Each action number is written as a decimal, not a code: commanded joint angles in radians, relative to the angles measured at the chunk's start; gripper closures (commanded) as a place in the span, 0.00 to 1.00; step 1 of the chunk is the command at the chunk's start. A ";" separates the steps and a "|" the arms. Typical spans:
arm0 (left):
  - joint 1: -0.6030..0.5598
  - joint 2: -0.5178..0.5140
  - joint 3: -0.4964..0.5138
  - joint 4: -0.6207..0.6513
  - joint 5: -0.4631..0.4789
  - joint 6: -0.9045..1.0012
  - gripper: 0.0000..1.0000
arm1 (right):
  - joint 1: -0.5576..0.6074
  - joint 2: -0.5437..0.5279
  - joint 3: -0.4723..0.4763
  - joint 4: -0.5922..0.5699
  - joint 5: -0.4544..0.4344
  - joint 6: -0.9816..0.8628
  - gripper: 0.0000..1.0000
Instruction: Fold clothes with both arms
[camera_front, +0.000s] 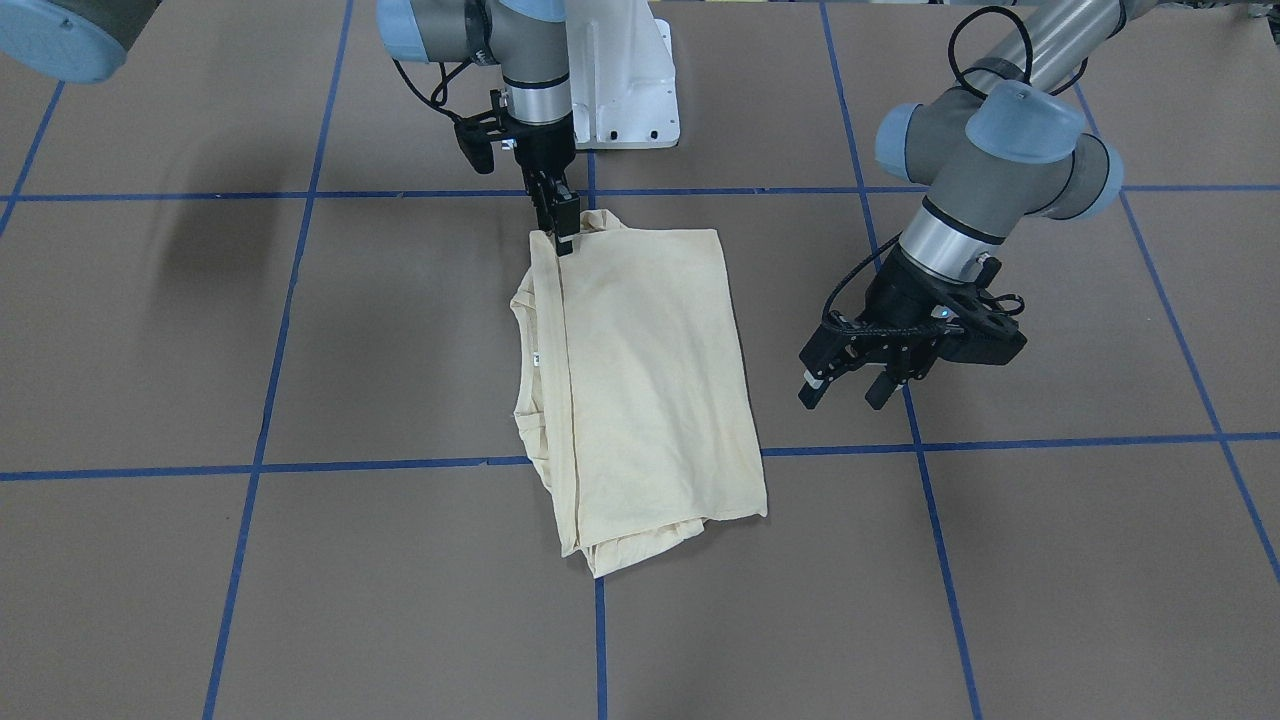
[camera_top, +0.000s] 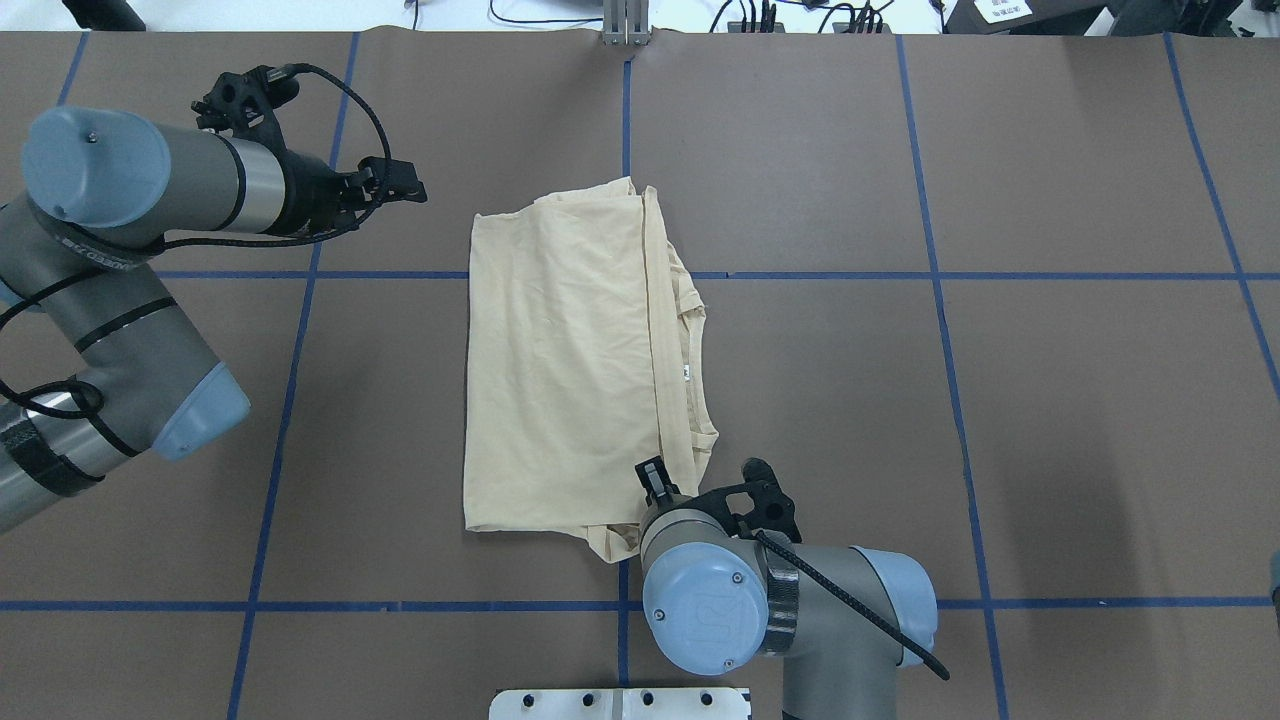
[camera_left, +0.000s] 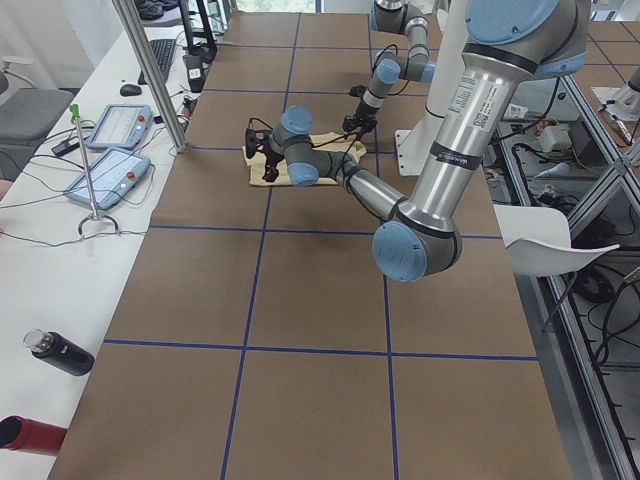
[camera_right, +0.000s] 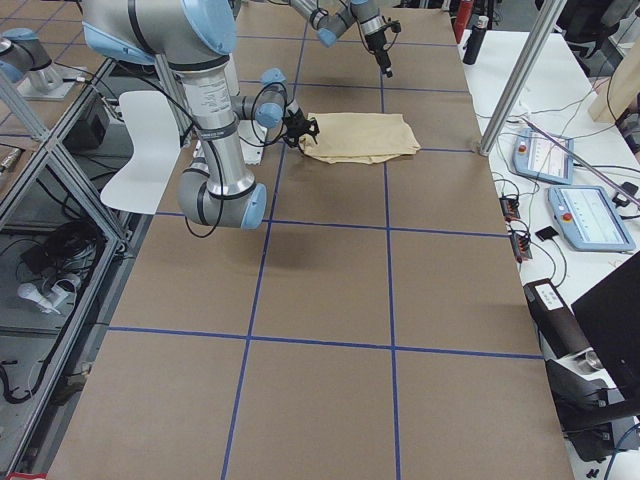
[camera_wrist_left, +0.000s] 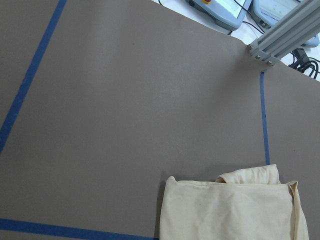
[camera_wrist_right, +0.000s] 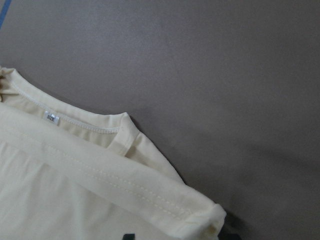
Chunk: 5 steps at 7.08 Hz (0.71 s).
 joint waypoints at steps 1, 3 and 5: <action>0.002 0.000 -0.001 0.000 0.001 -0.010 0.00 | -0.003 0.003 -0.006 -0.022 0.010 -0.001 0.30; 0.003 -0.003 -0.001 0.000 0.001 -0.030 0.00 | -0.004 0.004 -0.006 -0.039 0.017 -0.001 0.28; 0.003 -0.005 -0.001 0.000 0.001 -0.030 0.00 | -0.006 0.004 -0.006 -0.048 0.021 -0.001 0.31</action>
